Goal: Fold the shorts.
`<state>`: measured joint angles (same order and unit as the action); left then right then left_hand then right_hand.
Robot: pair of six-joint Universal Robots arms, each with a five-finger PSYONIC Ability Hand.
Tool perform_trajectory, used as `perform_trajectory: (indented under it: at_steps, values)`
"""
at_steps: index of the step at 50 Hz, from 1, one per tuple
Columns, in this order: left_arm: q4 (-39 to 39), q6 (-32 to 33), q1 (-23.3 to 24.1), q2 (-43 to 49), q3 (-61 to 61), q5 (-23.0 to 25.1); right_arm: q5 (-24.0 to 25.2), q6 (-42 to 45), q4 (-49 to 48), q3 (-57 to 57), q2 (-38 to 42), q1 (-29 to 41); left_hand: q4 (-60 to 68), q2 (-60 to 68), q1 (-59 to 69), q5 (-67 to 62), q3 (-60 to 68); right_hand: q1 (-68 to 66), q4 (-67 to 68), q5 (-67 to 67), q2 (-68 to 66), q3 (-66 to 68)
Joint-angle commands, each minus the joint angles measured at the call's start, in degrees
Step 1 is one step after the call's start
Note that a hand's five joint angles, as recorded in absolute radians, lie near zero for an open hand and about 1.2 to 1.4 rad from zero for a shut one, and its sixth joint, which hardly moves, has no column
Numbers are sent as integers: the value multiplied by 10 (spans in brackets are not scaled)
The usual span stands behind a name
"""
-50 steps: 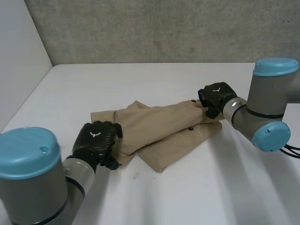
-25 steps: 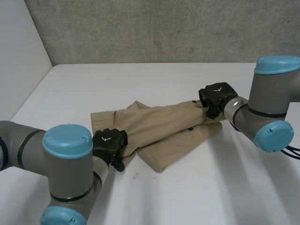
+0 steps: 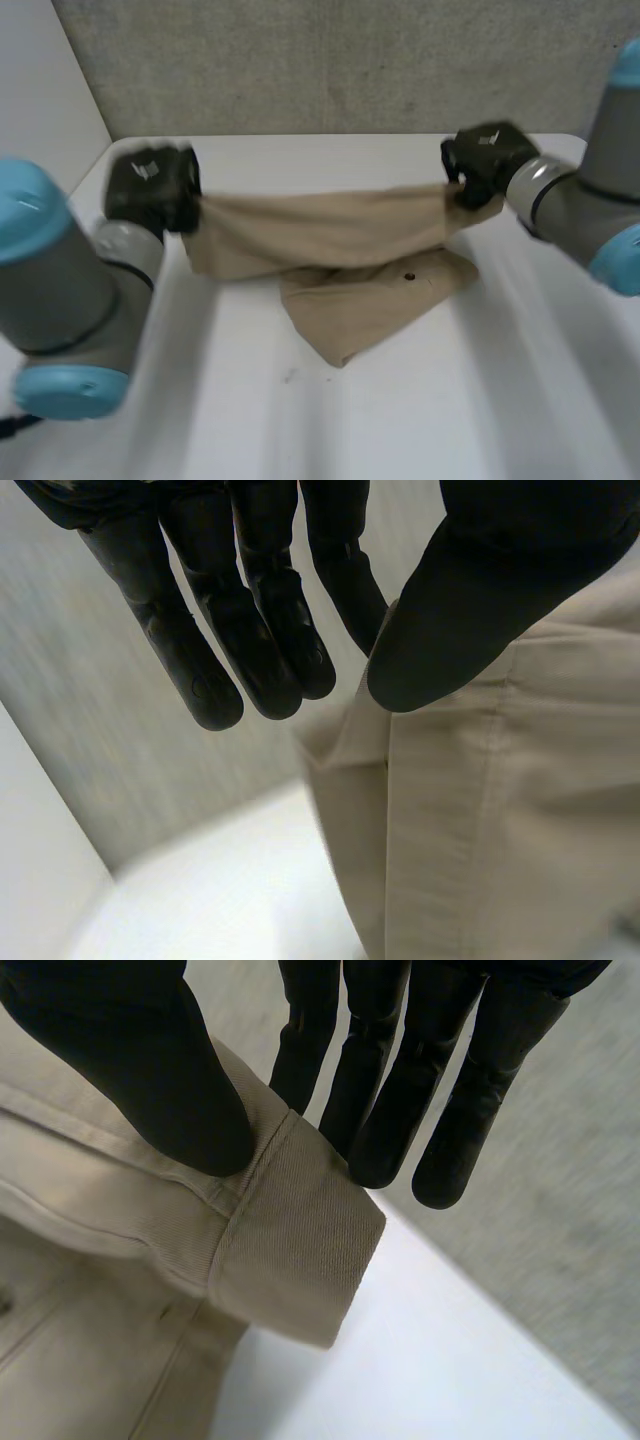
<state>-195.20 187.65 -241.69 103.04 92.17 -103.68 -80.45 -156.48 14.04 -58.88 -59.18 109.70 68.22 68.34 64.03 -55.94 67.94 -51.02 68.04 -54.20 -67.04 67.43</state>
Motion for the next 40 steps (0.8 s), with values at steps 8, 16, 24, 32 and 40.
perform_trajectory:
  at_steps: [8, 16, 24, 32, 40]
  values:
    - [25, -3, -55, -195, -74, 114, 12, 20, 70, 97, -196, -1, 118, 117, 160, -141, 121, -290, 120, -158, -130, 126]
    - [44, -2, -69, -194, -116, 117, 13, 21, 98, 152, -205, -9, 118, 117, 160, -141, 121, -290, 120, -158, -130, 126]
    - [47, -2, -74, -131, -125, 129, 14, 31, 110, 173, -157, -6, 118, 117, 160, -141, 121, -290, 120, -158, -130, 126]
    - [45, -2, -75, 28, -224, 133, 8, 27, 48, 192, -57, -4, 118, 117, 160, -141, 121, -290, 120, -158, -130, 126]
    - [-38, -12, -83, 67, -339, 128, -10, 17, -120, 257, -4, 1, 118, 117, 160, -141, 121, -290, 120, -158, -130, 126]
